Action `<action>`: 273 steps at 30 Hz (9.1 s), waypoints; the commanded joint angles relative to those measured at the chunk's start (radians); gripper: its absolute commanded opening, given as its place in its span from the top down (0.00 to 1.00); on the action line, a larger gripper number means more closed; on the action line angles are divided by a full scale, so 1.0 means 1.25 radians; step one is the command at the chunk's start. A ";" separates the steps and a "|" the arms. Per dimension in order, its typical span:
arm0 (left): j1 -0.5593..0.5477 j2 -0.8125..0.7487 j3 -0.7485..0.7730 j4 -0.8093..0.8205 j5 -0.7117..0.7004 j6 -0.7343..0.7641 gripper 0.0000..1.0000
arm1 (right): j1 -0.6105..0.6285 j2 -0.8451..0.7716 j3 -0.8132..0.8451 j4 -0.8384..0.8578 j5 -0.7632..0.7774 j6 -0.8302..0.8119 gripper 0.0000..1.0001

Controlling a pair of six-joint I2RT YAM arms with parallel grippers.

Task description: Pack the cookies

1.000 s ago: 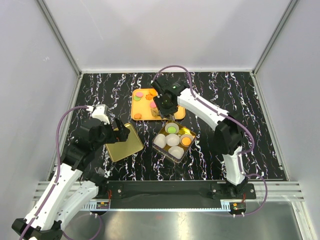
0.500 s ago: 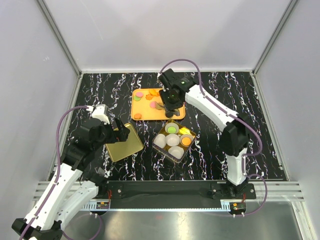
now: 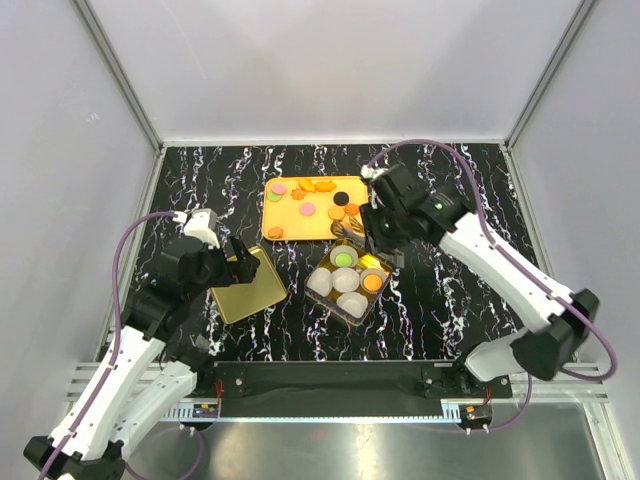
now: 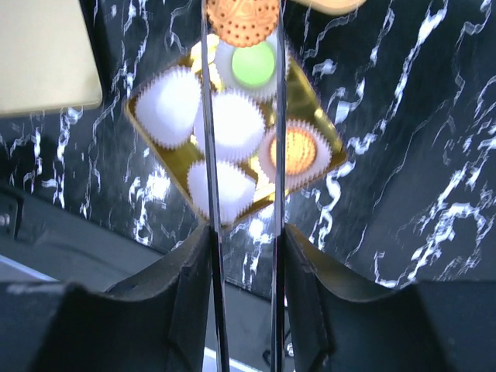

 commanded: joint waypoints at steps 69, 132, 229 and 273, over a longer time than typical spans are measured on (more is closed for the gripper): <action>-0.006 0.028 -0.002 0.011 -0.011 0.001 0.01 | -0.167 0.283 0.127 0.149 0.009 -0.037 0.49; -0.007 0.038 -0.001 0.009 -0.019 -0.001 0.01 | -0.191 0.325 0.189 0.128 0.001 -0.048 0.58; -0.007 0.031 -0.001 0.010 -0.018 -0.001 0.01 | -0.160 0.453 0.289 0.045 0.037 -0.084 0.53; -0.009 0.026 -0.002 0.008 -0.024 -0.002 0.01 | -0.154 0.177 0.149 0.078 -0.037 -0.028 0.59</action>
